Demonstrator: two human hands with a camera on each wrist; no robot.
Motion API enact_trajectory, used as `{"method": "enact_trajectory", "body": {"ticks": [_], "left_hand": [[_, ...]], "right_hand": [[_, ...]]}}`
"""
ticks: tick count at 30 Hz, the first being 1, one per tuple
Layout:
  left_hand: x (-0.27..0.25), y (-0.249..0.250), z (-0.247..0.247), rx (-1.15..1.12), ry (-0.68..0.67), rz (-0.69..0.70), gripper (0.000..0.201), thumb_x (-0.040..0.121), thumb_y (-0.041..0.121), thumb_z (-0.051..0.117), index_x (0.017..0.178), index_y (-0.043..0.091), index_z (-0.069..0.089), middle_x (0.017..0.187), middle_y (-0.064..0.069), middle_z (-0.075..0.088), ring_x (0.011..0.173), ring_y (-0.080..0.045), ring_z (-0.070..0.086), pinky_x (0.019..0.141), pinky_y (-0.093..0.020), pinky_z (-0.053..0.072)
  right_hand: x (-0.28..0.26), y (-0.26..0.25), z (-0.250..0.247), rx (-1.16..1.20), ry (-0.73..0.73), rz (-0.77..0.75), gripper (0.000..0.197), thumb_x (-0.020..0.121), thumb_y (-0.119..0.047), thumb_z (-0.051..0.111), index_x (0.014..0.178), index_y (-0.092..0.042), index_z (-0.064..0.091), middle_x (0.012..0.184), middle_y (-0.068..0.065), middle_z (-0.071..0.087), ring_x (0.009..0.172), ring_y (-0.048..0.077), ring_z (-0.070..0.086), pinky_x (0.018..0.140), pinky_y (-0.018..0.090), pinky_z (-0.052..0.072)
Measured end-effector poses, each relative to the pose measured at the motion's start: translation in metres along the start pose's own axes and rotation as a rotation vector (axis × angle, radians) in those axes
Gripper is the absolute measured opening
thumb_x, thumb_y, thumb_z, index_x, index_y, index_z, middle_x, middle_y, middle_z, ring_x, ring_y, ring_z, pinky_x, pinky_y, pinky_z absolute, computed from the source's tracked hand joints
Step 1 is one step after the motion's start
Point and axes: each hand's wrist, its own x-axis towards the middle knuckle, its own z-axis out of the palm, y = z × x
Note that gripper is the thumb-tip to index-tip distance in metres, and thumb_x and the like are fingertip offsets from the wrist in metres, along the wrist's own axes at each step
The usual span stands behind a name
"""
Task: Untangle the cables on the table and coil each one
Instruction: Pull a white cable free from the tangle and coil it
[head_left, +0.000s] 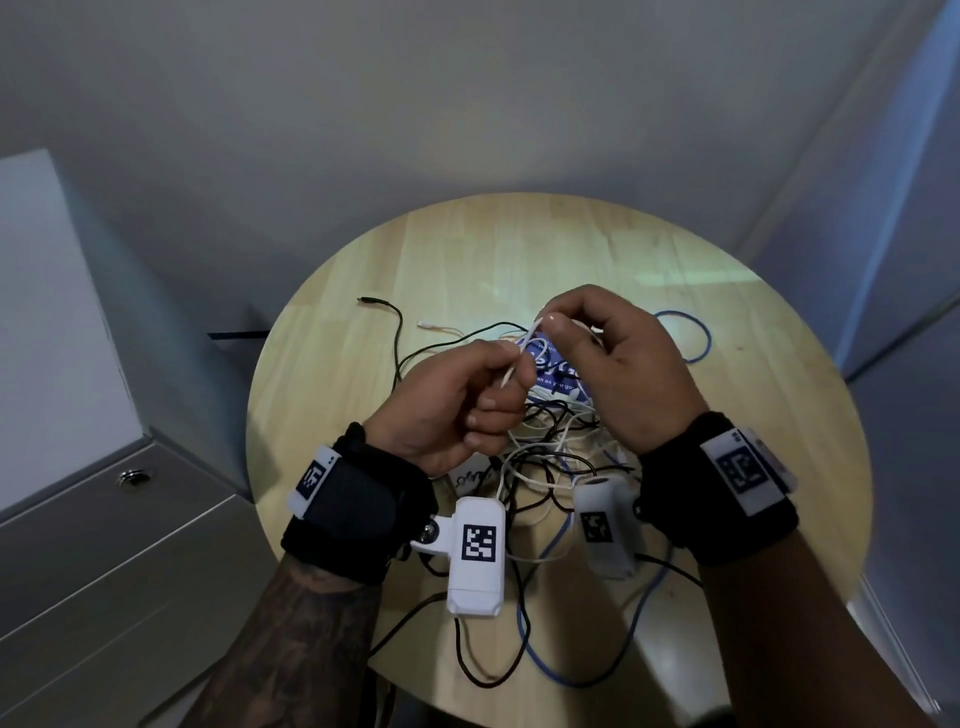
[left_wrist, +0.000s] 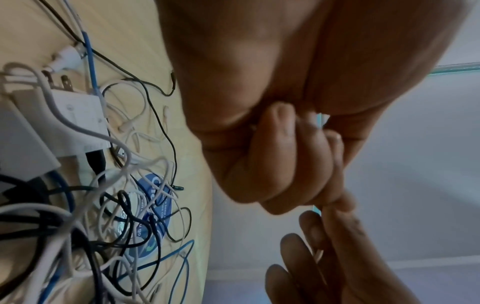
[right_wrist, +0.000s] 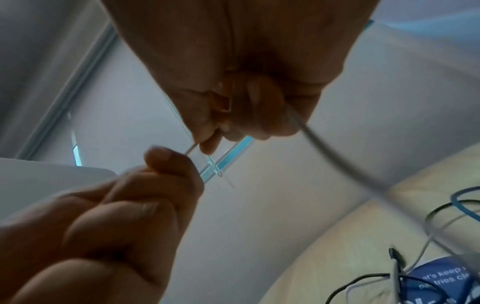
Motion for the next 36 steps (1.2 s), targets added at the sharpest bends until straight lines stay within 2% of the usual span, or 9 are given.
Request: {"method": "enact_trajectory", "body": {"ticks": [5, 10, 14, 17, 23, 26, 29, 33, 36], "left_hand": [[-0.003, -0.003, 0.001, 0.045, -0.119, 0.068, 0.025, 0.101, 0.02, 0.037, 0.09, 0.009, 0.057, 0.062, -0.001, 0.029, 0.046, -0.009, 0.027, 0.044, -0.022, 0.031], [-0.002, -0.001, 0.004, -0.099, -0.193, 0.275, 0.022, 0.099, 0.017, 0.04, 0.098, 0.005, 0.058, 0.065, 0.0, 0.048, 0.054, -0.012, 0.049, 0.06, -0.03, 0.052], [0.006, 0.005, -0.007, -0.356, 0.157, 0.489, 0.021, 0.101, 0.012, 0.038, 0.095, 0.007, 0.057, 0.073, -0.001, 0.065, 0.071, -0.015, 0.067, 0.074, -0.032, 0.058], [0.01, 0.001, -0.022, -0.445, 0.351, 0.579, 0.022, 0.103, 0.011, 0.038, 0.094, 0.005, 0.057, 0.085, -0.007, 0.073, 0.089, -0.021, 0.073, 0.083, -0.033, 0.059], [0.013, -0.008, -0.023, 0.131, 0.525, 0.622, 0.021, 0.102, 0.007, 0.047, 0.095, -0.004, 0.063, 0.081, -0.013, 0.069, 0.077, -0.025, 0.07, 0.081, -0.035, 0.058], [0.007, -0.006, -0.013, 0.488, 0.449, 0.558, 0.023, 0.101, 0.004, 0.047, 0.092, -0.006, 0.065, 0.067, -0.005, 0.063, 0.058, -0.011, 0.058, 0.063, -0.021, 0.049], [0.004, -0.005, 0.0, 0.532, 0.295, 0.425, 0.03, 0.103, 0.007, 0.042, 0.083, -0.001, 0.062, 0.056, -0.003, 0.05, 0.051, -0.012, 0.043, 0.055, -0.019, 0.04], [0.003, -0.003, 0.001, 0.366, 0.13, 0.225, 0.033, 0.102, 0.011, 0.034, 0.082, 0.003, 0.059, 0.055, -0.004, 0.037, 0.051, -0.016, 0.028, 0.054, -0.032, 0.02], [-0.002, 0.002, -0.003, 0.07, -0.056, 0.159, 0.031, 0.101, 0.019, 0.032, 0.088, 0.004, 0.056, 0.058, -0.001, 0.032, 0.049, -0.011, 0.023, 0.052, -0.027, 0.021]], "right_hand": [[0.003, 0.005, -0.012, 0.001, 0.112, 0.009, 0.009, 0.095, -0.018, 0.061, 0.094, -0.018, 0.07, 0.093, -0.008, 0.071, 0.088, 0.008, 0.063, 0.077, 0.018, 0.047], [0.0, 0.018, 0.007, -0.004, 0.045, 0.087, 0.014, 0.097, -0.024, 0.06, 0.098, -0.025, 0.074, 0.093, -0.008, 0.073, 0.09, 0.015, 0.067, 0.082, 0.034, 0.053], [-0.01, 0.022, 0.023, -0.14, -0.313, 0.146, 0.02, 0.1, -0.028, 0.055, 0.109, -0.03, 0.072, 0.073, -0.029, 0.064, 0.072, -0.008, 0.059, 0.071, 0.02, 0.047], [-0.012, 0.014, 0.025, -0.222, -0.432, 0.126, 0.019, 0.099, -0.033, 0.055, 0.105, -0.028, 0.073, 0.077, -0.016, 0.066, 0.068, -0.004, 0.056, 0.069, 0.02, 0.046], [-0.01, -0.015, 0.007, -0.19, -0.395, 0.129, 0.02, 0.091, -0.027, 0.065, 0.072, -0.018, 0.066, 0.051, -0.012, 0.05, 0.048, 0.002, 0.043, 0.054, 0.025, 0.035], [-0.007, -0.02, -0.008, -0.079, -0.241, 0.063, 0.016, 0.089, -0.024, 0.068, 0.075, -0.018, 0.07, 0.058, -0.008, 0.059, 0.053, 0.002, 0.048, 0.055, 0.027, 0.039], [-0.005, -0.015, -0.014, -0.074, -0.121, -0.003, 0.012, 0.091, -0.018, 0.066, 0.081, -0.018, 0.073, 0.07, -0.002, 0.067, 0.064, 0.007, 0.059, 0.062, 0.029, 0.047], [-0.003, 0.0, -0.008, -0.061, -0.004, -0.008, 0.008, 0.091, -0.017, 0.067, 0.09, -0.016, 0.075, 0.083, -0.007, 0.072, 0.08, 0.008, 0.066, 0.074, 0.022, 0.05], [-0.001, 0.007, 0.0, 0.023, 0.06, 0.048, 0.006, 0.09, -0.019, 0.069, 0.09, -0.02, 0.075, 0.087, -0.006, 0.074, 0.083, 0.014, 0.067, 0.075, 0.022, 0.051]]}}
